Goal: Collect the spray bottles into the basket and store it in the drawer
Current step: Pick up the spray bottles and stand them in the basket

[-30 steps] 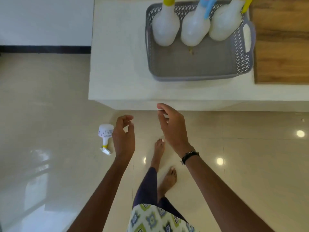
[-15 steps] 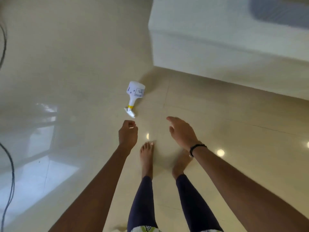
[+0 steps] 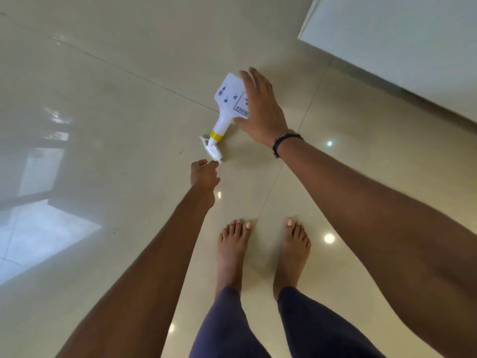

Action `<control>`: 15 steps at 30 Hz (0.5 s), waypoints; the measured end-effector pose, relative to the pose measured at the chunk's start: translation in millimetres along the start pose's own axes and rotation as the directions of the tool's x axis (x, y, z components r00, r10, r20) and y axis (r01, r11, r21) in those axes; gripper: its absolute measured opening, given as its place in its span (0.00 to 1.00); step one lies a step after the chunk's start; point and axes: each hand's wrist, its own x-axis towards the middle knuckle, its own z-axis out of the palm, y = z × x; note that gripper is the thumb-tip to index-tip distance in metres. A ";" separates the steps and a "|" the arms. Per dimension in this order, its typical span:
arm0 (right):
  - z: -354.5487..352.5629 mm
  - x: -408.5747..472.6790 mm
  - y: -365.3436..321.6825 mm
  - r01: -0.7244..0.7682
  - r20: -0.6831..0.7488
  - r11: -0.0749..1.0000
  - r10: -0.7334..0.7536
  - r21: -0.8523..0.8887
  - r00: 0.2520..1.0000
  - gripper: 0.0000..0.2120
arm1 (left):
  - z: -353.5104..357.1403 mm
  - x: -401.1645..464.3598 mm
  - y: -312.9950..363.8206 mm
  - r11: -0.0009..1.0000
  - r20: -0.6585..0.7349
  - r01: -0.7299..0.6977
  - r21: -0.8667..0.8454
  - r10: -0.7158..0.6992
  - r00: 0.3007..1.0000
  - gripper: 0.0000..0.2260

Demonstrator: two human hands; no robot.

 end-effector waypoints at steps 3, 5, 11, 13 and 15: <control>12.4 16.0 9.1 0.018 0.036 0.999 -0.020 0.048 0.999 0.42 | 7.9 26.4 -3.2 0.996 0.036 0.032 -0.077 -0.029 0.999 0.19; 22.0 18.1 14.4 0.022 0.018 0.996 -0.023 0.089 1.000 0.41 | 10.4 38.7 -3.2 0.992 0.049 0.056 -0.114 -0.051 0.997 0.16; 42.6 -1.4 27.1 -0.069 -0.028 0.968 0.078 0.243 0.997 0.39 | -7.7 49.4 -7.9 0.982 0.096 0.108 -0.156 -0.094 0.991 0.06; 42.0 -19.6 30.6 -0.153 0.003 0.929 0.161 0.337 0.987 0.39 | -18.4 39.9 -12.2 0.991 0.124 0.078 -0.112 -0.064 0.990 0.07; 36.2 -41.6 29.6 -0.259 0.020 0.870 0.276 0.420 0.961 0.39 | -28.2 22.2 -12.6 0.996 0.173 0.033 -0.087 -0.018 0.985 0.07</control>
